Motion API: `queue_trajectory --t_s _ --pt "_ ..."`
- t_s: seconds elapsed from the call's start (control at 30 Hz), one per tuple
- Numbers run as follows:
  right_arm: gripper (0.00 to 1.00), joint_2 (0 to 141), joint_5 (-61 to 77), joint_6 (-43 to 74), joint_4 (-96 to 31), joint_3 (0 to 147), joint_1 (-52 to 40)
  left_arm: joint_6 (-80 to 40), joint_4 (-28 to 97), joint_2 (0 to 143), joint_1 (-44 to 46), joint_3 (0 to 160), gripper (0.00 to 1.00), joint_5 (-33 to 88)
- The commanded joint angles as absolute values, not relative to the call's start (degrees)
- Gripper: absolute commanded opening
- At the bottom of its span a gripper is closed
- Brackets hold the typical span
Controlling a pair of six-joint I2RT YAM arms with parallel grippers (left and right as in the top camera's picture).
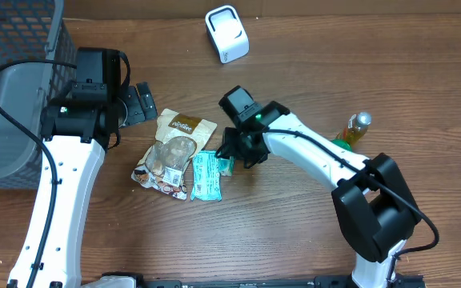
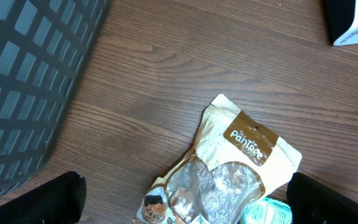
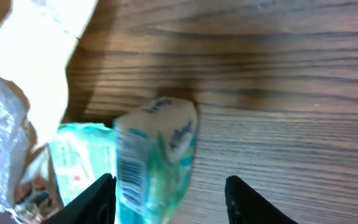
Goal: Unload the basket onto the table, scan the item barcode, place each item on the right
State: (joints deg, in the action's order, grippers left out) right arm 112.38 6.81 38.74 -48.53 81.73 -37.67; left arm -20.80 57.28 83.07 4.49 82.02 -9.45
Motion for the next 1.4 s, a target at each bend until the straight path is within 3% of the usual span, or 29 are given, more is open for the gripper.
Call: queue_trajectory --t_s 0.0,0.37,0.57,0.73,0.8,1.0,1.27,1.3,1.37 --pt "0.52 112.20 3.86 42.24 -46.72 81.36 -39.62 -20.78 57.14 82.83 4.51 82.65 1.00 -9.37" --pt "0.50 114.17 -2.04 42.26 -45.82 81.36 -42.85 -20.78 57.14 82.83 4.51 82.65 1.00 -9.37" --pt "0.38 115.26 -2.11 42.22 -46.13 81.36 -43.11 -20.78 57.14 82.85 4.51 82.65 1.00 -9.37" --pt "0.12 115.15 -2.15 41.95 -46.89 81.45 -42.35 -20.78 57.14 82.83 4.51 82.65 1.00 -9.37" --pt "0.12 114.69 -2.59 41.95 -48.56 81.93 -41.10 -20.78 57.14 82.83 4.51 82.65 1.00 -9.39" --pt "0.15 112.40 -5.76 41.43 -57.14 84.49 -36.42 -20.78 57.14 82.83 4.51 82.65 1.00 -9.37" --pt "0.24 112.18 -5.98 40.03 -59.68 84.20 -34.37 -20.78 57.14 82.83 4.51 82.65 1.00 -9.37" --pt "0.28 112.18 -5.98 40.05 -59.48 84.16 -34.37 -20.80 57.14 82.83 4.51 82.65 1.00 -9.37" --pt "0.50 112.18 -5.96 40.05 -58.96 84.01 -34.46 -20.78 57.14 82.83 4.51 82.65 1.00 -9.37"
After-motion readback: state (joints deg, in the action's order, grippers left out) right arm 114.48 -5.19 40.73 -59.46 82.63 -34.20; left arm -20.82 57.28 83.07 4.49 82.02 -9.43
